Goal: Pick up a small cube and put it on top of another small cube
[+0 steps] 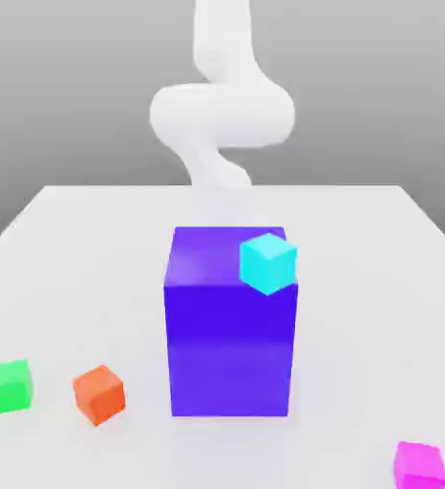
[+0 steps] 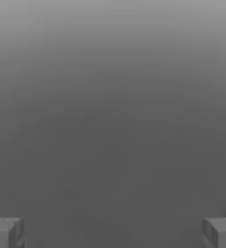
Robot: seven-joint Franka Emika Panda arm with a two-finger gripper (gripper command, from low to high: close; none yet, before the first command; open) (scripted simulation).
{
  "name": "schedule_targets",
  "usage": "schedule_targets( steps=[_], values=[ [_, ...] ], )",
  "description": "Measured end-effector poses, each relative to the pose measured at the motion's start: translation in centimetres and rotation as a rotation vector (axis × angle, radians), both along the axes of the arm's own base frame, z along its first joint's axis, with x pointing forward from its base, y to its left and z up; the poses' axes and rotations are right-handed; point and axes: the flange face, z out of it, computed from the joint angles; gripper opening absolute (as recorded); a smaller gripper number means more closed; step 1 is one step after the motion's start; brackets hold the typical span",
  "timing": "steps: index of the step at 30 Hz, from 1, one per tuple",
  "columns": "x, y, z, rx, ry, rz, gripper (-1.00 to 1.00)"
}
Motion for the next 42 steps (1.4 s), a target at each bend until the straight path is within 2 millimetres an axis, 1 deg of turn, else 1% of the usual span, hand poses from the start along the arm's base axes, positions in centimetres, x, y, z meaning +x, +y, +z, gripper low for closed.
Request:
schedule_targets(
  steps=[4,8,12,16,20,23,25,28,30,33,34,39,40,41,42],
  values=[
    [4.8,2.6,-5.2,-0.085,0.097,0.151,0.00],
    [8.6,5.6,-10.9,-0.163,0.186,0.304,0.00],
    [11.5,8.8,-17.1,-0.237,0.271,0.463,0.00],
    [13.2,12.1,-23.8,-0.305,0.352,0.628,0.00],
    [13.7,16.1,-30.8,-0.373,0.428,0.811,0.00],
    [13.6,18.0,-36.2,-0.414,0.486,0.933,0.00],
    [13.2,19.2,-39.9,-0.441,0.524,1.017,0.00],
    [12.0,21.1,-45.4,-0.478,0.578,1.149,0.00],
    [11.3,21.9,-48.9,-0.495,0.604,1.216,0.00],
    [11.1,22.2,-53.4,-0.500,0.612,1.236,0.00],
    [11.0,22.2,-54.7,-0.500,0.612,1.237,-1.00],
    [11.0,22.2,-54.7,-0.500,0.614,1.238,-1.00],
    [10.9,22.2,-55.4,-0.500,0.614,1.238,-1.00],
    [11.0,22.2,-55.0,-0.500,0.614,1.239,-1.00],
    [11.0,22.2,-54.1,-0.500,0.614,1.239,-1.00]
  ],
)
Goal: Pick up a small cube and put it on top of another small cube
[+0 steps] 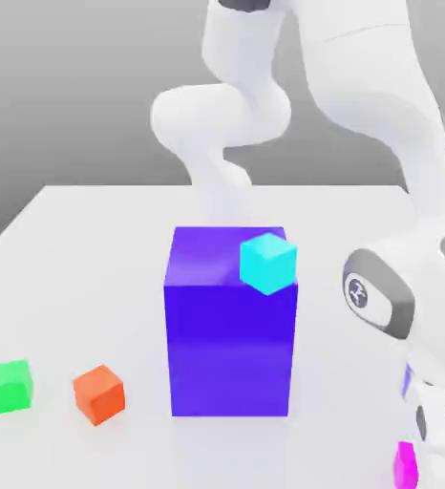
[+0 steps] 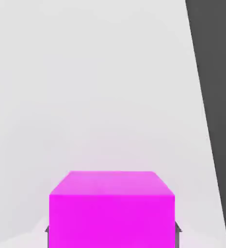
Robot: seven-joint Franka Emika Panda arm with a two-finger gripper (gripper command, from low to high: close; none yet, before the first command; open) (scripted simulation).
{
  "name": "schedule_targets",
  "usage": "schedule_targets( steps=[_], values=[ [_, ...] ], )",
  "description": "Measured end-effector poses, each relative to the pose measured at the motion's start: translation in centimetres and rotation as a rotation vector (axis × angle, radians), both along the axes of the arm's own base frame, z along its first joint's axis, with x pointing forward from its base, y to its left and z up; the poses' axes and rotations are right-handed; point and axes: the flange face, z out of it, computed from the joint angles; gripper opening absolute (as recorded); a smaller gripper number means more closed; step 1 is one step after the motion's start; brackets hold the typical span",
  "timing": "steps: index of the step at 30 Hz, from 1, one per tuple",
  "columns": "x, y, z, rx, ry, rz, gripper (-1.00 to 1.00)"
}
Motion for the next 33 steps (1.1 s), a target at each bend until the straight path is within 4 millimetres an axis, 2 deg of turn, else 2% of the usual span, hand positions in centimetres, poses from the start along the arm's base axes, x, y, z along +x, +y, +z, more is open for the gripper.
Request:
schedule_targets(
  steps=[3,4,9,14,17,19,22,24,26,29,30,33],
  values=[
    [0.0,-0.1,3.9,0.000,0.000,-0.002,-1.00],
    [0.5,-1.6,4.7,-0.003,-0.001,-0.035,-1.00],
    [2.6,-14.1,6.3,-0.020,-0.005,-0.305,-1.00],
    [1.6,-26.7,7.6,-0.029,-0.006,-0.587,-1.00],
    [-0.6,-34.2,8.3,-0.029,-0.004,-0.769,-1.00],
    [-2.8,-39.2,8.8,-0.026,-0.003,-0.899,-1.00],
    [-7.6,-46.8,9.5,-0.017,-0.001,-1.115,-1.00],
    [-12.0,-52.0,9.7,-0.006,-0.001,-1.284,-1.00],
    [-13.7,-53.8,8.2,0.001,-0.001,-1.346,-1.00],
    [-14.3,-54.3,4.7,0.001,-0.001,-1.366,-1.00],
    [-14.4,-54.3,3.9,0.001,0.000,-1.367,1.00],
    [-14.4,-54.3,3.9,0.001,0.000,-1.367,1.00]
  ],
)
